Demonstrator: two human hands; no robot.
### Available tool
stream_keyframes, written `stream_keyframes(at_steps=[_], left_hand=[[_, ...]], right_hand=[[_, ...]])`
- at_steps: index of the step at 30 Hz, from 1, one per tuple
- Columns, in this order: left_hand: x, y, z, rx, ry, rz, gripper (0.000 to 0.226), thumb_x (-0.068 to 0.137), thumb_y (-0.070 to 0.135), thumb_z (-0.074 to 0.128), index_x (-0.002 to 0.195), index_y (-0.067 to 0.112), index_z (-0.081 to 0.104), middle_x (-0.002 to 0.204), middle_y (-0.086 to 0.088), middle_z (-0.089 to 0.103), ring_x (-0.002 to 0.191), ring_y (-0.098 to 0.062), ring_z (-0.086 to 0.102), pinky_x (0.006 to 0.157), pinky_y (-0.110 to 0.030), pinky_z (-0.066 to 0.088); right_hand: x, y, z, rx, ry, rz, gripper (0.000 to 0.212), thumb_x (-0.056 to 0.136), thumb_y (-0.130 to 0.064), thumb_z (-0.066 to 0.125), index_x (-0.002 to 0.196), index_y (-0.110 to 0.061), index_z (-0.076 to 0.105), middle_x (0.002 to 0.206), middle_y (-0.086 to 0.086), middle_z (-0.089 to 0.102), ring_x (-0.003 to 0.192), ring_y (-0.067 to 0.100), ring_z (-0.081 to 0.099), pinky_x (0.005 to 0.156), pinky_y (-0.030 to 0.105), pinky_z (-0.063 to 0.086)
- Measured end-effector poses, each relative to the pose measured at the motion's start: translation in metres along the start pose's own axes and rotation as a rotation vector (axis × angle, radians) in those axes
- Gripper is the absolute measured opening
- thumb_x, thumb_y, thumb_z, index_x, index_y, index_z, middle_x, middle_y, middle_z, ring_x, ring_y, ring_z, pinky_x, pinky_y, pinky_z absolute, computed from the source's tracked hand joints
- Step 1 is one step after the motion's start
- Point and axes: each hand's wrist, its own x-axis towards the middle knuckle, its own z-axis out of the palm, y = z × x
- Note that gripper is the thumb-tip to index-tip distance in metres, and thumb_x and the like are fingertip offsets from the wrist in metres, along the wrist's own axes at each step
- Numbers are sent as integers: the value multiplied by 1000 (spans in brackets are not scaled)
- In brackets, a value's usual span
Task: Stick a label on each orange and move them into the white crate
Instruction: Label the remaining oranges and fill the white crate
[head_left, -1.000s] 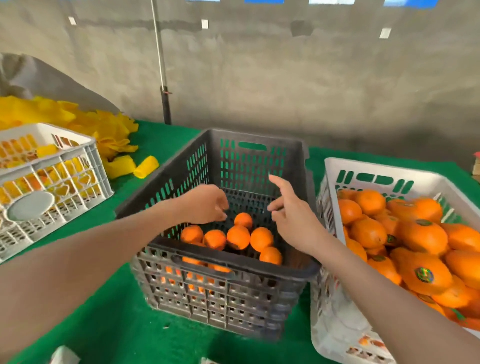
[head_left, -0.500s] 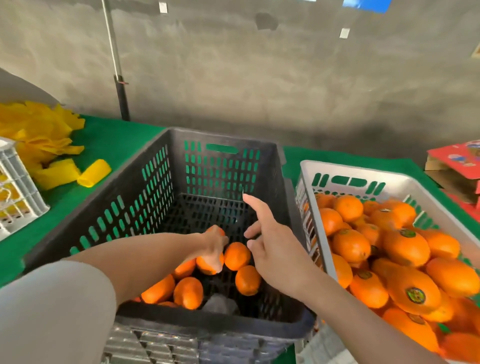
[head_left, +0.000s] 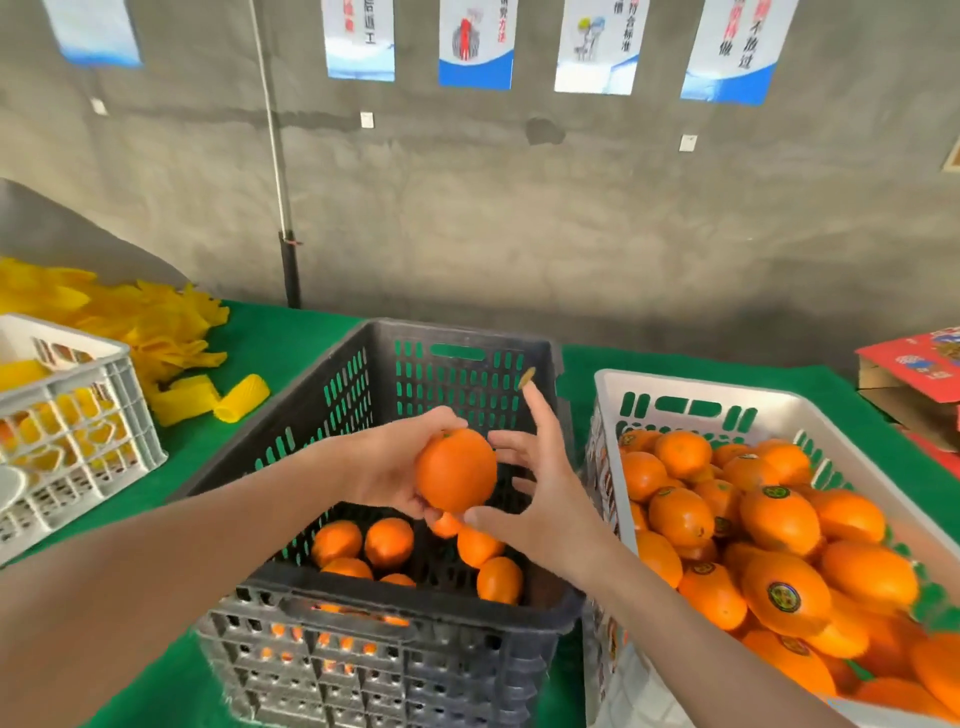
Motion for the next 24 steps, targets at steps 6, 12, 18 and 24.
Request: stream_keyframes(at_steps=[6, 12, 18, 24], left_hand=[[-67, -5, 56, -122, -199, 279, 89, 68, 77, 54, 130, 13, 53, 106, -18, 67, 77, -24, 65, 66, -31, 53], [-84, -26, 129, -196, -59, 504, 65, 70, 38, 75, 124, 5, 58, 97, -18, 67, 77, -30, 61, 73, -36, 49], [-80, -38, 194, -419, -129, 388, 56, 72, 30, 77, 122, 10, 61, 115, -19, 67, 99, -34, 68, 72, -36, 58], [-72, -56, 242, -404, -116, 342, 61, 65, 43, 75, 117, 13, 65, 94, -16, 71, 72, -26, 67, 55, -26, 53]], right_hand=[[-38, -28, -17, 170, 199, -188, 98, 67, -28, 77, 136, -54, 12, 112, -16, 60, 107, 6, 58, 88, 31, 52], [-95, -35, -71, 411, 206, -108, 80, 65, -27, 82, 129, -41, 36, 117, 0, 65, 109, 16, 62, 86, 31, 53], [-152, -36, -107, 512, 303, -10, 18, 68, -40, 73, 75, -25, 69, 110, -5, 68, 110, 12, 61, 93, 36, 49], [-184, -33, -129, 224, 237, 41, 16, 82, -20, 67, 67, -24, 67, 116, -11, 57, 109, -4, 51, 85, 16, 46]])
